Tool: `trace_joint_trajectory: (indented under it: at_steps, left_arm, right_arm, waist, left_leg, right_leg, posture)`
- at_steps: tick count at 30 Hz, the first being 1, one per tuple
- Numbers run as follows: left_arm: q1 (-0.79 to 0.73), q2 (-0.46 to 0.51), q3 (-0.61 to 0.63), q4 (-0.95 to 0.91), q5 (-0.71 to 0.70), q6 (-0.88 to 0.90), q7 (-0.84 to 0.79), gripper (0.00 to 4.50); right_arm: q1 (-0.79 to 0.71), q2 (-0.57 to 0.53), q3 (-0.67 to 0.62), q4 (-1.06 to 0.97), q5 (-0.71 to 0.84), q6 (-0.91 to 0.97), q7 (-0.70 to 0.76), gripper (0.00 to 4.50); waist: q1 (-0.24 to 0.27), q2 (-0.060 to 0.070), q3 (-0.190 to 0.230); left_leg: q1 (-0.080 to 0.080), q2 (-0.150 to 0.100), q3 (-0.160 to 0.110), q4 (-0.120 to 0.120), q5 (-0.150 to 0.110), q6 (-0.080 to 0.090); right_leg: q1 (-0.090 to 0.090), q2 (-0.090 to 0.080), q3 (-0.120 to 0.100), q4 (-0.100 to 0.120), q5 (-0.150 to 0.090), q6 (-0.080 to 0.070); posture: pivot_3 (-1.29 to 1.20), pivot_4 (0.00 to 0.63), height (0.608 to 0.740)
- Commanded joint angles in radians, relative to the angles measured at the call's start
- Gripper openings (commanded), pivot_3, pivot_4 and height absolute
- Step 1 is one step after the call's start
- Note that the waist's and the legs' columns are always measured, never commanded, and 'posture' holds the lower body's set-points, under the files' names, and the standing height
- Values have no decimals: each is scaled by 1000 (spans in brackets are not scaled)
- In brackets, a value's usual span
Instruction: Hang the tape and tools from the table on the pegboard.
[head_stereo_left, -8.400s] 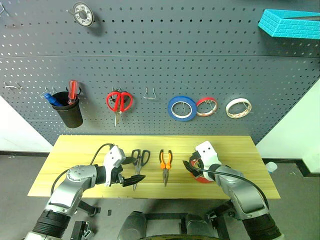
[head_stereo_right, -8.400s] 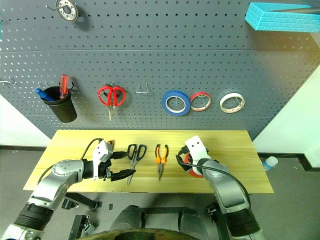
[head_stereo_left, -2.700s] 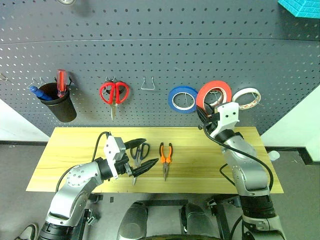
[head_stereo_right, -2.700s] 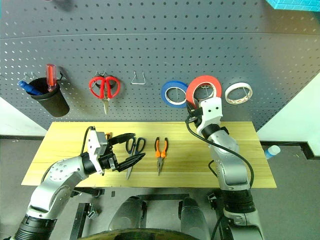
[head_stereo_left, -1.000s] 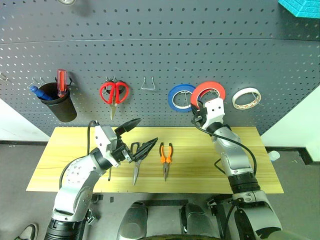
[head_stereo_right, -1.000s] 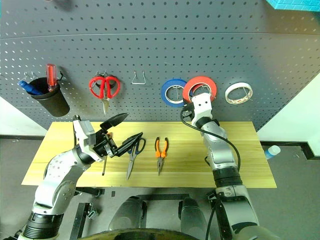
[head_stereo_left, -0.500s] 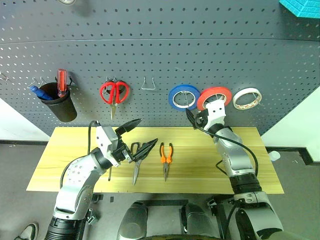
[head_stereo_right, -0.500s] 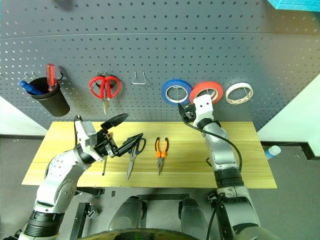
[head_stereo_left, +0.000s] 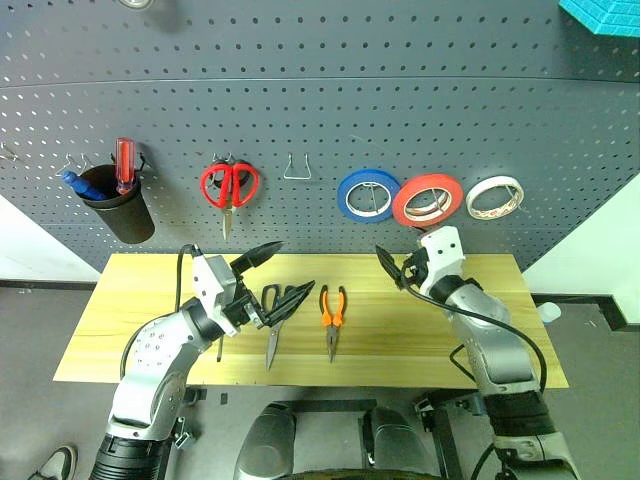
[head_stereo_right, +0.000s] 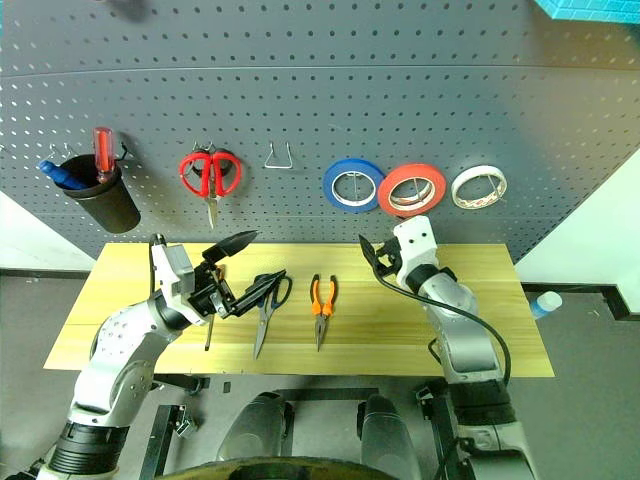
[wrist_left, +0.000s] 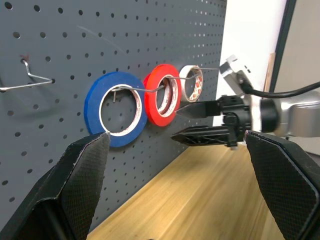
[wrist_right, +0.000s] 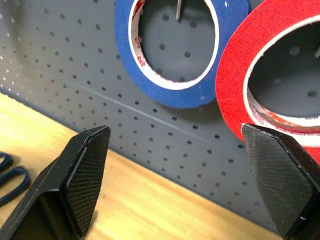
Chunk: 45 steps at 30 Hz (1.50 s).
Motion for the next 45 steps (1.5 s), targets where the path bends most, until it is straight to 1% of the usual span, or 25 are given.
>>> trace_joint_trajectory:
  at_steps: [1,5,7,12,15,17,21,26,36,39,45]
  left_arm:
    - [1,9,7,-8,4,-12,-9,4500]
    - [50,52,4,16,24,21,-22,4500]
    - [71,61,11,25,25,26,-20,4500]
    - [146,73,18,-6,29,38,-11,4500]
    - [194,71,20,-37,28,43,5,4500]
    - [215,68,15,-63,28,50,20,4500]
    - [257,61,8,-92,31,53,43,4500]
    - [283,56,-2,-113,36,54,61,4500]
    - [323,63,11,-143,23,67,67,4500]
    - [361,76,34,-165,3,64,53,4500]
    - [502,113,130,-202,-62,16,-27,4500]
  right_arm:
    - [45,-15,6,-159,20,100,0,4347]
    - [79,-11,92,-258,-57,248,-50,4347]
    - [78,14,142,-284,-86,312,-85,4347]
    - [61,84,241,-300,-131,432,-146,4347]
    - [37,118,291,-286,-154,478,-168,4347]
    - [23,127,304,-282,-158,498,-171,4347]
    - [-16,163,332,-243,-167,532,-190,4347]
    - [-43,207,369,-202,-184,569,-217,4347]
    - [-8,302,443,-201,-190,666,-277,4347]
    - [-14,318,456,-168,-202,664,-304,4347]
    - [-56,356,458,-83,-222,645,-340,4347]
  waist:
    - [0,0,0]
    - [-7,0,0]
    - [-6,0,0]
    - [-5,-1,2]
    - [-5,-2,11]
    - [-4,-1,19]
    - [-5,-1,28]
    - [-5,-1,30]
    - [-8,2,64]
    - [-9,1,71]
    - [-15,1,89]
  left_leg:
    - [0,0,0,0,0,0]
    - [1,0,0,0,0,0]
    - [1,0,0,-1,0,0]
    - [1,0,0,-1,0,0]
    - [1,0,0,-1,0,0]
    - [0,0,0,-1,0,0]
    - [-2,0,0,-1,0,0]
    - [-12,0,-1,-1,0,0]
    - [-14,0,-1,-1,0,0]
    - [-14,0,-1,-2,0,0]
    - [-16,0,-1,-2,0,0]
  right_leg:
    - [0,0,0,0,0,0]
    - [0,0,0,0,0,0]
    - [0,0,0,0,0,0]
    - [0,0,0,0,-1,0]
    - [0,0,0,0,-1,0]
    - [-1,0,0,0,-1,0]
    - [-3,0,0,0,-1,1]
    - [-13,0,0,0,-1,1]
    - [-15,0,0,0,-2,1]
    - [-16,0,0,0,-2,1]
    - [-17,0,0,0,-2,2]
  posture:
    - [332,87,681]
    - [324,102,681]
    - [324,111,681]
    - [339,143,681]
    - [346,159,681]
    - [349,174,681]
    - [348,183,681]
    - [349,190,681]
    - [344,230,681]
    - [341,241,681]
    - [348,251,681]
